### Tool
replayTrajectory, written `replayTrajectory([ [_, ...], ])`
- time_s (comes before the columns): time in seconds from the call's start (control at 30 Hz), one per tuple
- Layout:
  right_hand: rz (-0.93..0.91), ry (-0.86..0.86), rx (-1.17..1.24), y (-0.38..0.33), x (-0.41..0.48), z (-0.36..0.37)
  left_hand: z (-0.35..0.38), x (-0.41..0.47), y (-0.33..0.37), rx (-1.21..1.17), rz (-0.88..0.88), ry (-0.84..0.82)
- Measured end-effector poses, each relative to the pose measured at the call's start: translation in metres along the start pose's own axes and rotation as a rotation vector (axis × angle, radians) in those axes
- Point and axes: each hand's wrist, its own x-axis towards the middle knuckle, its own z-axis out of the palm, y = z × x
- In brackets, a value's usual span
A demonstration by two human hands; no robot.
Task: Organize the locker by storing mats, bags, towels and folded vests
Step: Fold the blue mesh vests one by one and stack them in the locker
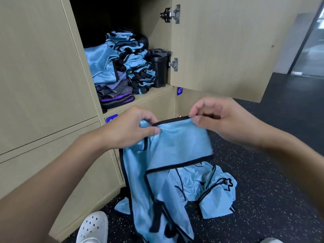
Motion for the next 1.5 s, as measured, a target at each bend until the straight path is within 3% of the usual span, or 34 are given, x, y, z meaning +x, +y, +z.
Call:
replayTrajectory([
  [0.23, 0.045, 0.011, 0.245, -0.005, -0.003, -0.008, 0.001, -0.001, -0.001, 0.005, -0.004, -0.014],
  [0.37, -0.009, -0.067, 0.133, -0.008, -0.005, -0.008, 0.001, 0.001, -0.006, -0.003, 0.000, -0.016],
  [0.5, -0.074, 0.070, 0.078, -0.006, -0.003, -0.003, 0.003, 0.001, -0.003, -0.025, 0.018, -0.038],
  [0.63, -0.147, 0.079, -0.081, -0.007, 0.000, -0.001, 0.007, 0.002, 0.000, -0.021, 0.010, -0.054],
  [0.8, -0.099, 0.062, -0.069, -0.010, -0.002, 0.005, 0.006, 0.004, 0.001, 0.021, -0.020, 0.056],
  [1.07, -0.072, 0.042, -0.025, -0.008, 0.001, 0.023, 0.008, 0.005, 0.017, 0.055, 0.118, 0.157],
  [1.37, -0.074, 0.075, 0.257, -0.008, 0.006, 0.045, 0.011, -0.001, 0.034, -0.269, 0.197, 0.275],
  [1.5, -0.063, 0.130, 0.237, -0.008, 0.008, 0.047, 0.011, 0.000, 0.033, -0.348, 0.197, 0.298],
])
